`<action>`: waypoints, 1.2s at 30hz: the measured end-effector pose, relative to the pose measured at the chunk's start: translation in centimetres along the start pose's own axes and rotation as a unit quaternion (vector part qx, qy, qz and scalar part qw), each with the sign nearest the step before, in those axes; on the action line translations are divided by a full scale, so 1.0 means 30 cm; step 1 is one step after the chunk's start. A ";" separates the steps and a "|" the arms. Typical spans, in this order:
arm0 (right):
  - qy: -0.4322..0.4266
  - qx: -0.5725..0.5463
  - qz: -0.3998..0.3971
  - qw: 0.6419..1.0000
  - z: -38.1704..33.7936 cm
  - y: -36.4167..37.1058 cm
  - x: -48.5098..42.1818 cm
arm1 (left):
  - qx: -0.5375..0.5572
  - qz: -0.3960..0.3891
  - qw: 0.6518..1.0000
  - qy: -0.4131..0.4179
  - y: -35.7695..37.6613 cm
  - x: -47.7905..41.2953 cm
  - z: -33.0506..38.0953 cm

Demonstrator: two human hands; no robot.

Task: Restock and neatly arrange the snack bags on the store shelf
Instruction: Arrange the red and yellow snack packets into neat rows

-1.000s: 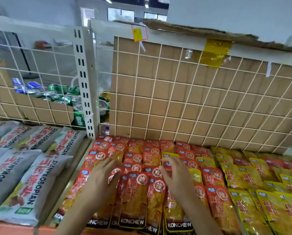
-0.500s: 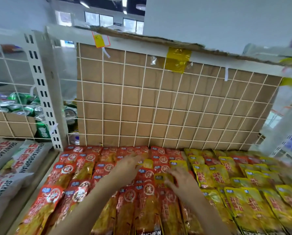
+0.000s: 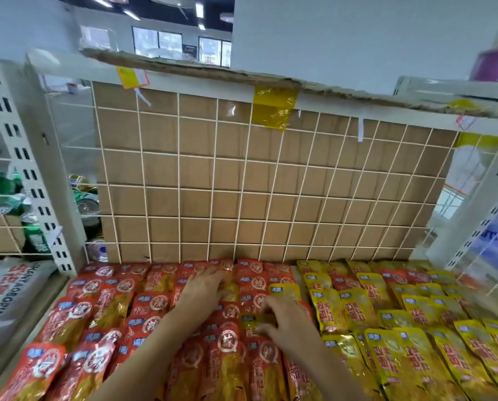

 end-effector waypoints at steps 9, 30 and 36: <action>-0.028 -0.054 0.055 0.997 -0.001 -0.013 -0.021 | 0.118 0.052 0.992 -0.019 -0.026 0.013 0.001; -0.085 -0.244 0.215 0.942 -0.032 -0.152 0.036 | 0.336 0.230 0.913 0.008 -0.268 0.041 0.021; -0.102 -0.298 0.292 0.903 -0.019 -0.213 0.127 | 0.392 0.270 0.879 0.038 -0.334 0.123 0.024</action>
Point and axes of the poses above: each hand's wrist, its own x-axis away from the middle knuckle, its own y-axis out of the palm, z = x × y, the point moved 4 cm from there along -x, towards the middle knuckle, and after that the axes turned 2 degrees about -z, right-handed, at the moved point
